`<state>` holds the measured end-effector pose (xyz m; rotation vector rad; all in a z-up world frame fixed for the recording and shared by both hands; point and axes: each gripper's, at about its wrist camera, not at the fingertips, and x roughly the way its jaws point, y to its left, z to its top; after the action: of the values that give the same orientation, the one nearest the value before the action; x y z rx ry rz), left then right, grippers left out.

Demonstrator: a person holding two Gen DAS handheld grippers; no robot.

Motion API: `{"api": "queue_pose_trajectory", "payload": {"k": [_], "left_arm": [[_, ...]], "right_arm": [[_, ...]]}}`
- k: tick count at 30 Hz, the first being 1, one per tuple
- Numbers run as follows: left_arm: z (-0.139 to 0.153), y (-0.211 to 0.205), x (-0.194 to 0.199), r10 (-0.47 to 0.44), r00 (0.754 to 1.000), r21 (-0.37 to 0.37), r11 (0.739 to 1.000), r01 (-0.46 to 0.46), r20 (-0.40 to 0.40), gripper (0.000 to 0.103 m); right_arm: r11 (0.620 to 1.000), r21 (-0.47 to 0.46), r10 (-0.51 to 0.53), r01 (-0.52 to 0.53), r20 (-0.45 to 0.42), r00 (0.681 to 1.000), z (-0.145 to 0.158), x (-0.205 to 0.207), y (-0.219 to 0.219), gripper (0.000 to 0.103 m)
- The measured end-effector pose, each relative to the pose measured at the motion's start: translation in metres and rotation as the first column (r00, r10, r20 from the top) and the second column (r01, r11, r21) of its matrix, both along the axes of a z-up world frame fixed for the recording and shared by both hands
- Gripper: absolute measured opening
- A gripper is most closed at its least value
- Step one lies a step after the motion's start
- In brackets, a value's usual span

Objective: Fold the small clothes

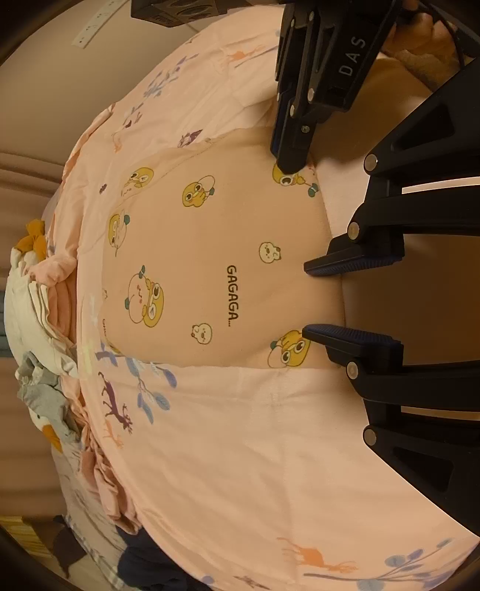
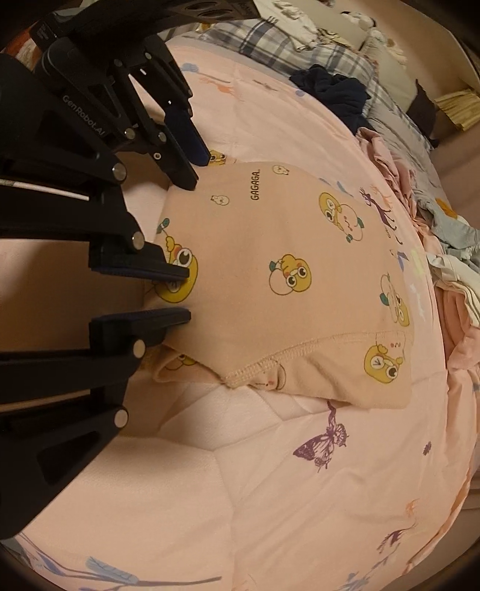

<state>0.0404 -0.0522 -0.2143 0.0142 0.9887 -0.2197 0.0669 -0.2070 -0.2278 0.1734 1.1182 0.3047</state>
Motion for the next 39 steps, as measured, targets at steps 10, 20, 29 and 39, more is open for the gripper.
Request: {"api": "queue_pose_trajectory", "payload": {"k": [10,20,29,39], "left_arm": [[0.004,0.004,-0.002,0.038,0.997,-0.009,0.999,-0.039,-0.060,0.026],[0.082,0.028,-0.008,0.161,0.985,0.045,0.985,-0.164,0.061,0.026],[0.156,0.041,-0.020,0.171,0.963,-0.075,0.984,-0.159,0.210,0.040],[0.189,0.037,-0.038,0.141,0.932,-0.145,0.985,-0.097,0.334,0.070]], "right_arm": [[0.998,-0.063,-0.025,0.022,-0.032,0.999,0.007,-0.008,0.006,0.021],[0.992,-0.113,-0.047,0.055,0.072,0.996,0.076,-0.026,0.007,0.026],[0.984,-0.129,-0.088,0.123,0.245,0.965,0.157,-0.034,-0.001,0.040],[0.978,-0.149,-0.089,0.147,0.338,0.937,0.187,-0.046,0.003,0.077]]}}
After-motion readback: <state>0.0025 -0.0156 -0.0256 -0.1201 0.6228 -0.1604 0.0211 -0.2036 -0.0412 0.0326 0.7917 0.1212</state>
